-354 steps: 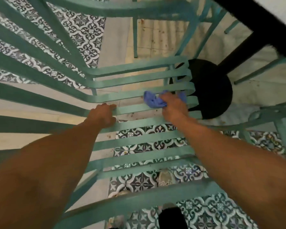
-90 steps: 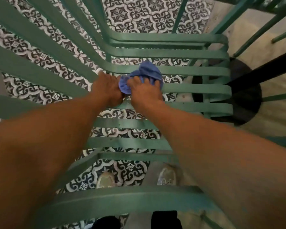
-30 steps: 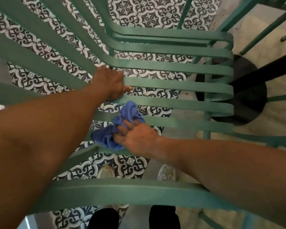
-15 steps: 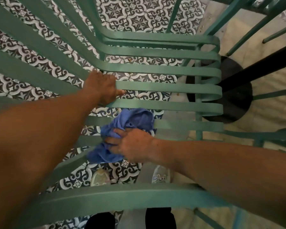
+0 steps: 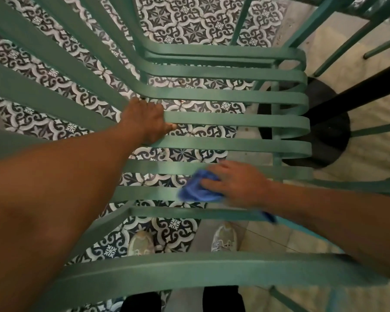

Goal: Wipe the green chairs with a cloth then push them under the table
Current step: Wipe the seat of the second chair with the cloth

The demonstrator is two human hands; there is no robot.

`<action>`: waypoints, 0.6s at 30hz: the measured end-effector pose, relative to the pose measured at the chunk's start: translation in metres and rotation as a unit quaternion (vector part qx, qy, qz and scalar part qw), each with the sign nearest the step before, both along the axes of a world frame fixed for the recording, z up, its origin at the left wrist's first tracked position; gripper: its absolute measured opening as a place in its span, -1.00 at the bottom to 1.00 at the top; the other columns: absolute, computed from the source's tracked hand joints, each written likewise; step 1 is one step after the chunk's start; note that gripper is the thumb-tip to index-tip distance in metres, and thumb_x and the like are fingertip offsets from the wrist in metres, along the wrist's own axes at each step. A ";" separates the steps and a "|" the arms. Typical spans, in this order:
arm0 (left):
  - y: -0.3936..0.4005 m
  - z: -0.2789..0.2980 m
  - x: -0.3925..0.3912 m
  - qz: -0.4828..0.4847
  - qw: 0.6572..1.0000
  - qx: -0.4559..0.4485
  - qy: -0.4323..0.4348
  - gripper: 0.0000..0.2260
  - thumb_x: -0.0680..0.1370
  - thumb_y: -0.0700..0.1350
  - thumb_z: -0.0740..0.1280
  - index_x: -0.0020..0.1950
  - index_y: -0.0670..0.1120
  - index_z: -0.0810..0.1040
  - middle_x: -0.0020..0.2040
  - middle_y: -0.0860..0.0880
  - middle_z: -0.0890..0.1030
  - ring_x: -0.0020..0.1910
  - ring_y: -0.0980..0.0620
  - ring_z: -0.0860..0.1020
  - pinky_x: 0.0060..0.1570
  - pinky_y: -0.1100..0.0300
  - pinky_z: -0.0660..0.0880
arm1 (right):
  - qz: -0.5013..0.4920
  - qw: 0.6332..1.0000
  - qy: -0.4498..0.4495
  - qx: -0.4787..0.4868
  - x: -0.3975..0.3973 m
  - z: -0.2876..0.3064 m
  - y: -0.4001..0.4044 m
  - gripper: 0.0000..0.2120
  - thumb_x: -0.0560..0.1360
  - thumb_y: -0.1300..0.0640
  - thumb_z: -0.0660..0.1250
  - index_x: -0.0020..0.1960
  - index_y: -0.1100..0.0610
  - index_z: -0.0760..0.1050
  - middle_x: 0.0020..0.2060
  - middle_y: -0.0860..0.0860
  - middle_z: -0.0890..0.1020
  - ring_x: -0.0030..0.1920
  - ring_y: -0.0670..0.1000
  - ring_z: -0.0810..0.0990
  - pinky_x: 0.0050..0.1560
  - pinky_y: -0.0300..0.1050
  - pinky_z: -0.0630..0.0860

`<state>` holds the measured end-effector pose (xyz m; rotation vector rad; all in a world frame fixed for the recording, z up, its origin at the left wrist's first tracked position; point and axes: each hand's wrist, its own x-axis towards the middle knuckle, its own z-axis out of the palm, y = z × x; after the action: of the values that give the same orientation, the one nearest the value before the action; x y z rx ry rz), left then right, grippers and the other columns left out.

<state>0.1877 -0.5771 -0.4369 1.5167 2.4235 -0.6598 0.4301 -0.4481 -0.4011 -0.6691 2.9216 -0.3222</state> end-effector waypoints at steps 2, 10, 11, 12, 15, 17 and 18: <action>0.002 0.002 0.001 0.000 1.000 0.000 0.006 -0.40 0.57 0.35 -0.04 0.23 -0.10 0.47 0.12 -0.22 0.57 0.11 -0.22 0.54 0.07 -0.02 0.37 | -0.018 0.999 -0.013 -0.024 -0.060 -0.015 -0.060 -0.65 0.44 0.08 0.43 0.21 0.07 0.54 0.08 0.11 0.55 -0.01 0.08 0.52 -0.07 -0.02 0.59; 0.001 0.006 0.000 -0.036 0.999 -0.028 -0.017 -0.19 0.40 0.37 -0.35 0.36 0.04 0.42 0.20 -0.22 0.51 0.16 -0.20 0.51 0.11 -0.05 0.37 | -0.390 0.920 -0.030 0.012 -0.036 -0.022 0.025 -0.72 0.57 0.15 0.22 0.26 0.19 0.40 0.08 0.21 0.44 -0.15 0.15 0.47 -0.20 0.05 0.53; 0.001 0.008 -0.001 -0.034 0.998 -0.041 -0.023 -0.14 0.36 0.36 -0.38 0.40 0.05 0.40 0.22 -0.21 0.49 0.18 -0.20 0.50 0.12 -0.07 0.36 | -0.476 0.879 -0.009 0.023 -0.018 -0.020 0.056 -0.73 0.56 0.19 0.21 0.24 0.24 0.41 0.10 0.27 0.43 -0.12 0.24 0.50 -0.22 0.08 0.47; 0.002 0.007 -0.002 -0.028 0.998 -0.048 -0.021 -0.17 0.40 0.36 -0.35 0.41 0.02 0.38 0.23 -0.20 0.48 0.20 -0.20 0.48 0.14 -0.07 0.36 | -0.563 0.826 0.007 0.023 -0.001 -0.016 0.082 -0.74 0.54 0.22 0.21 0.20 0.28 0.42 0.12 0.32 0.42 -0.08 0.32 0.50 -0.18 0.15 0.42; 0.004 0.005 -0.001 -0.003 0.998 -0.050 -0.022 -0.29 0.52 0.34 -0.21 0.40 -0.08 0.35 0.26 -0.21 0.47 0.23 -0.21 0.47 0.18 -0.09 0.35 | -0.709 0.705 0.024 -0.008 0.002 -0.018 0.100 -0.71 0.47 0.25 0.24 0.17 0.32 0.38 0.18 0.35 0.38 0.04 0.37 0.46 -0.09 0.17 0.38; 0.003 0.005 0.000 0.009 0.998 -0.048 -0.030 -0.29 0.52 0.34 -0.20 0.38 -0.09 0.36 0.25 -0.23 0.49 0.21 -0.21 0.47 0.19 -0.09 0.34 | -0.730 0.681 0.029 -0.048 -0.034 -0.027 0.067 -0.65 0.43 0.26 0.32 0.20 0.23 0.36 0.16 0.26 0.40 0.06 0.27 0.47 -0.14 0.01 0.36; 0.003 0.004 -0.001 0.005 0.998 -0.045 -0.032 -0.31 0.52 0.34 -0.20 0.38 -0.07 0.35 0.24 -0.23 0.50 0.20 -0.20 0.48 0.18 -0.09 0.34 | -0.708 0.701 0.042 -0.081 -0.060 -0.030 0.046 -0.67 0.44 0.27 0.32 0.18 0.19 0.37 0.10 0.20 0.41 0.02 0.21 0.47 -0.17 -0.05 0.35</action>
<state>0.1866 -0.5741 -0.4328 1.4667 2.3203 -0.6985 0.3696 -0.4022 -0.4314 1.7330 2.7629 -0.6283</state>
